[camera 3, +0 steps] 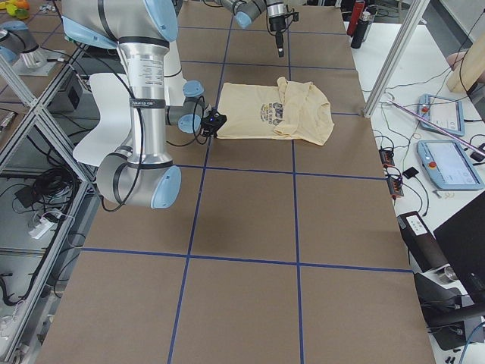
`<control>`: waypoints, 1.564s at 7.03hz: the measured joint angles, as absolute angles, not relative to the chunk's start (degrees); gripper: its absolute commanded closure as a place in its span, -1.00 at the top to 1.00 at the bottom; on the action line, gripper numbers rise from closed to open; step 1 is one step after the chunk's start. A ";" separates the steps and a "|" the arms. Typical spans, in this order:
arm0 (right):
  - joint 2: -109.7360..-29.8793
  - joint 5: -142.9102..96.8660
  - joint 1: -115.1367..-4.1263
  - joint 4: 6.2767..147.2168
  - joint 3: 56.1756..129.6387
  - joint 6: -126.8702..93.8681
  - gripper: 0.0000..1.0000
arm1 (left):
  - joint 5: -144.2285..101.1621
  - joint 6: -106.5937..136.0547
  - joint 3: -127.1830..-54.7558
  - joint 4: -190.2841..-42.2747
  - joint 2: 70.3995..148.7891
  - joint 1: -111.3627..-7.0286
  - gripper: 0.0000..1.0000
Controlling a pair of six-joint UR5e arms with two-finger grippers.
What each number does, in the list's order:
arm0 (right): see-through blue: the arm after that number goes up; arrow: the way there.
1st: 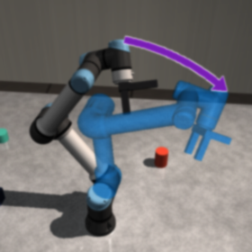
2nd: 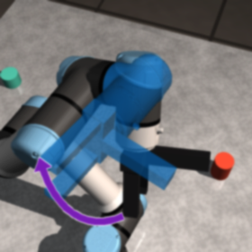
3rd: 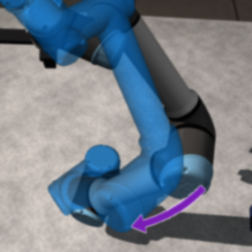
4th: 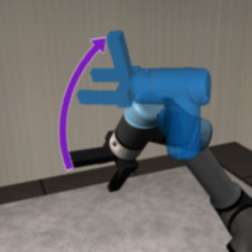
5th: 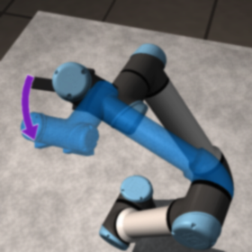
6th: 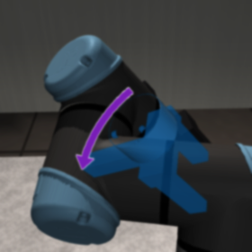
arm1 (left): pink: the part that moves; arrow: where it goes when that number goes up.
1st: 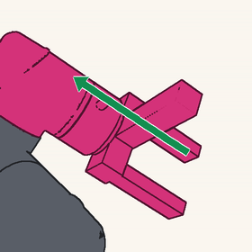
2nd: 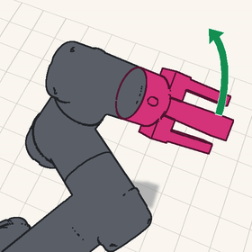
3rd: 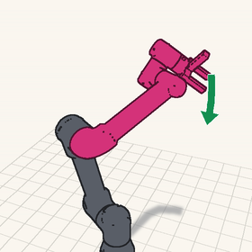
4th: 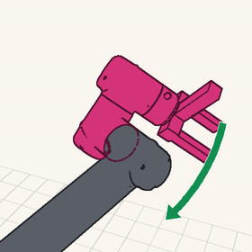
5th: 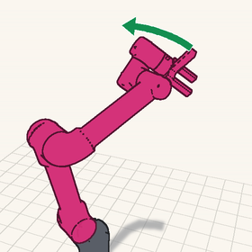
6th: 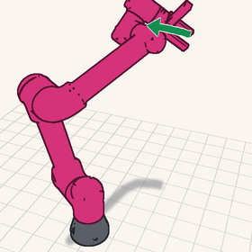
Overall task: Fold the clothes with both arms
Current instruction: 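Release the sleeve with the left gripper while the right gripper moves to the near hem, then grasp both near hem corners with the left and right grippers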
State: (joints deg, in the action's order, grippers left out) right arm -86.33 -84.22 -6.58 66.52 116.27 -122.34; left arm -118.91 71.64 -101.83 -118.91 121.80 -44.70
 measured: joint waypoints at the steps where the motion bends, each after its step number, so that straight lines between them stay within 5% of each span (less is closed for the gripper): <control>1: -86.86 -84.28 -6.58 66.53 117.05 -122.34 -0.95 | -118.35 73.71 -102.19 -118.78 120.84 -44.58 0.98; 4: -89.57 -84.45 -6.42 66.53 120.48 -122.34 -0.94 | -112.58 87.69 -108.14 -117.89 111.97 -37.96 0.93; 6: -89.73 -84.46 -6.42 66.53 120.83 -122.34 -0.92 | -104.51 96.99 -112.39 -117.21 106.55 -27.46 0.71; 11: -89.40 -84.38 -6.45 66.53 120.95 -122.27 -0.92 | -95.78 107.23 -111.63 -117.07 101.47 -10.65 0.53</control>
